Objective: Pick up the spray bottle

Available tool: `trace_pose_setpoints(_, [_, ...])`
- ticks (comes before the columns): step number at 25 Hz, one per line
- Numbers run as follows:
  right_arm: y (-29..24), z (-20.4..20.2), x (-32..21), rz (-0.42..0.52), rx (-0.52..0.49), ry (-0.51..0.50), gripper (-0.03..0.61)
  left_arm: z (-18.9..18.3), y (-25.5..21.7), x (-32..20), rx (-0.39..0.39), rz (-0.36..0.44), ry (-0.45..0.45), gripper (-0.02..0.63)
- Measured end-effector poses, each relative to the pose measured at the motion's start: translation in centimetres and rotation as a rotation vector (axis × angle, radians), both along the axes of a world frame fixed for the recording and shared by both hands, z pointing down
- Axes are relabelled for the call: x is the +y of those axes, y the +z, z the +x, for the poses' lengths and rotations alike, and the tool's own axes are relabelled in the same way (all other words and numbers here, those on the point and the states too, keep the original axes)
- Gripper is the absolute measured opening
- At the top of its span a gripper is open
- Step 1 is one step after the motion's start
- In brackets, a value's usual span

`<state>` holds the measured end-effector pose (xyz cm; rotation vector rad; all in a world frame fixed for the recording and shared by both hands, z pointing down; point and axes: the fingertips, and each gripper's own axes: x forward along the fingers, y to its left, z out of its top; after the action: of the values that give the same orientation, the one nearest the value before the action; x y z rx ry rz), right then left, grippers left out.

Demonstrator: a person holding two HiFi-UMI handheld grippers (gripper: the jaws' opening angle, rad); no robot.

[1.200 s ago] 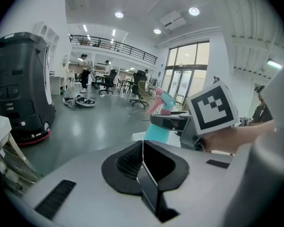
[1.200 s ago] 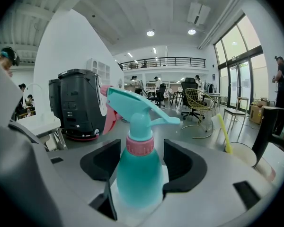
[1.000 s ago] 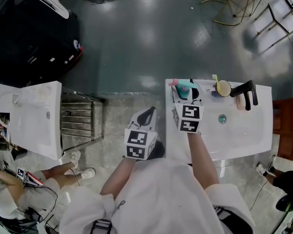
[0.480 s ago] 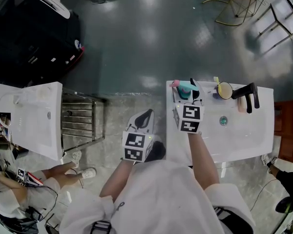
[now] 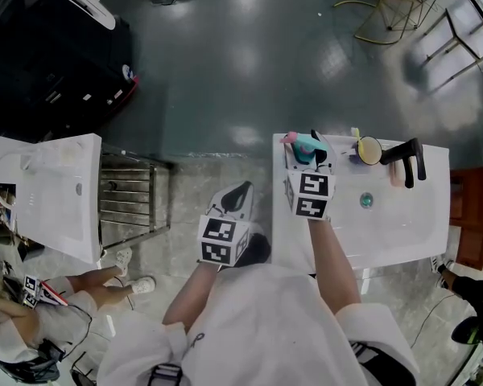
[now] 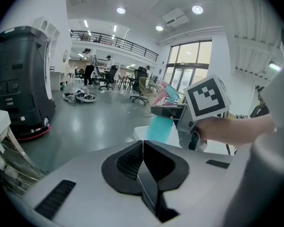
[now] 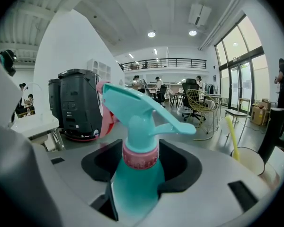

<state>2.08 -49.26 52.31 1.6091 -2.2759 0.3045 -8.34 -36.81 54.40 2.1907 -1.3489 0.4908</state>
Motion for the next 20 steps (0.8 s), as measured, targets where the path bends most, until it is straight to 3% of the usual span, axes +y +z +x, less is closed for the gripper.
trace_pose_setpoints(20, [-2.0,0.5,1.5,0.011,-0.013,0.021,0.256,-0.3,-0.8,0.6,0.000,0.014,0.006,0.028])
